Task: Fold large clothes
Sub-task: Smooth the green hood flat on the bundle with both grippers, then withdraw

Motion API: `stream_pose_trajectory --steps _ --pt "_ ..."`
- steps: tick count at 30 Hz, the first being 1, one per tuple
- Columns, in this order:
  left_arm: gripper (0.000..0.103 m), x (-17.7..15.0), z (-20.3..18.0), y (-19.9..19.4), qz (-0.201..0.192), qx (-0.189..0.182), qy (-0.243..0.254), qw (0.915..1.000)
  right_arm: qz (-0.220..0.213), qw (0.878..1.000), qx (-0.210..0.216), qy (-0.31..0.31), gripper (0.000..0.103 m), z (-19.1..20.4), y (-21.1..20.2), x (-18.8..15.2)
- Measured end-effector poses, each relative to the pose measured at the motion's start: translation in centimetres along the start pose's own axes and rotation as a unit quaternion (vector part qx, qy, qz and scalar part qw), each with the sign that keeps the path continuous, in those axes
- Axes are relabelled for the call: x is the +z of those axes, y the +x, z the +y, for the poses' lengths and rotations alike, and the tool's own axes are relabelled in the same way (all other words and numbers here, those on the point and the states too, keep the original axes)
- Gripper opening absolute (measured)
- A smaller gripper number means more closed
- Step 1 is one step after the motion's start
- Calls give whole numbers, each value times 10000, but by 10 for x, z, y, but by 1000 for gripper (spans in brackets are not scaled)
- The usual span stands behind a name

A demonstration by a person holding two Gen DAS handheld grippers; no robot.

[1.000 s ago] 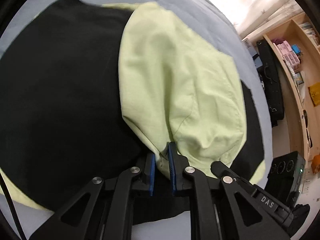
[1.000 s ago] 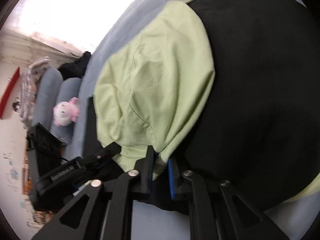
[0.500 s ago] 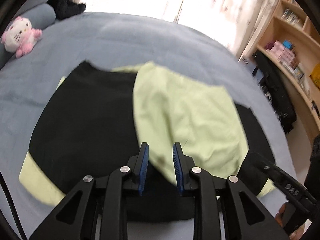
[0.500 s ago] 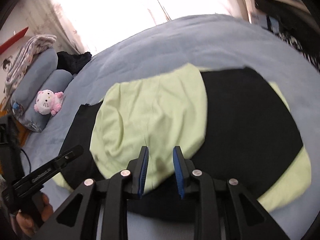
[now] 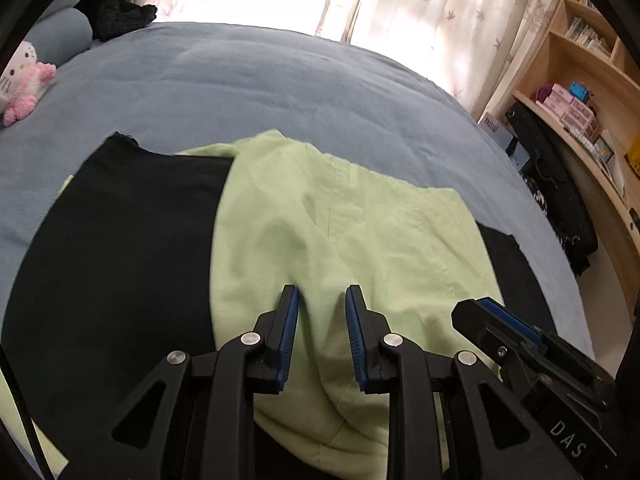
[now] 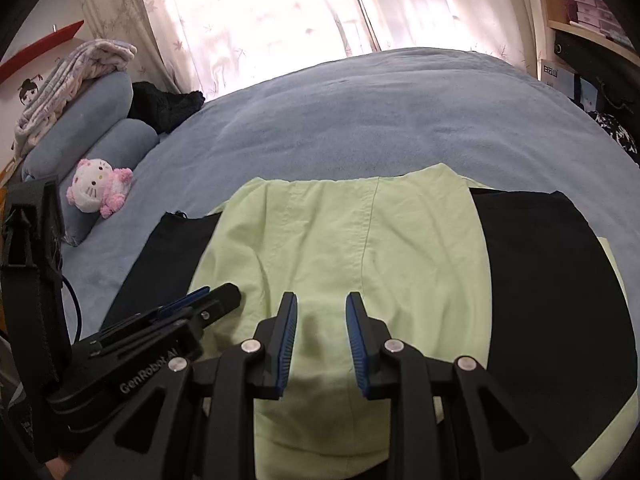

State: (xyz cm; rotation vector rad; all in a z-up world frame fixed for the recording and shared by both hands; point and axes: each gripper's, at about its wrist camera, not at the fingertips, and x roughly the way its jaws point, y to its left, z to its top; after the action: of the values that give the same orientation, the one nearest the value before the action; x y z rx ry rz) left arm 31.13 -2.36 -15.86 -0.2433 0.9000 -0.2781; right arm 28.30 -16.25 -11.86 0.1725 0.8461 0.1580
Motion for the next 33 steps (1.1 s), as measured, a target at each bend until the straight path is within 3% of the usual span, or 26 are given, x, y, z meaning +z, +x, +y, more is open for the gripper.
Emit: stream_pose_trajectory --steps 5,9,10,11,22,28,33 --pt "21 -5 -1 14 67 255 205 9994 275 9991 -303 -120 24 -7 16 -6" --pt "21 -10 7 21 105 443 375 9983 339 9932 -1104 -117 18 -33 24 -15" --pt "21 -11 8 21 100 431 409 9982 350 9933 -1097 -20 6 -44 24 -19" --pt "21 -12 9 21 94 424 445 9981 364 9937 -1059 56 3 -50 23 -20" --pt "22 -9 -1 12 159 637 666 9956 374 9958 -813 177 7 -50 11 -13" --pt "22 7 -15 -2 -51 661 818 9944 97 9986 -525 -9 7 -29 4 15" --pt "22 26 -23 8 -131 611 758 9952 3 9993 -333 -155 7 -12 20 38"
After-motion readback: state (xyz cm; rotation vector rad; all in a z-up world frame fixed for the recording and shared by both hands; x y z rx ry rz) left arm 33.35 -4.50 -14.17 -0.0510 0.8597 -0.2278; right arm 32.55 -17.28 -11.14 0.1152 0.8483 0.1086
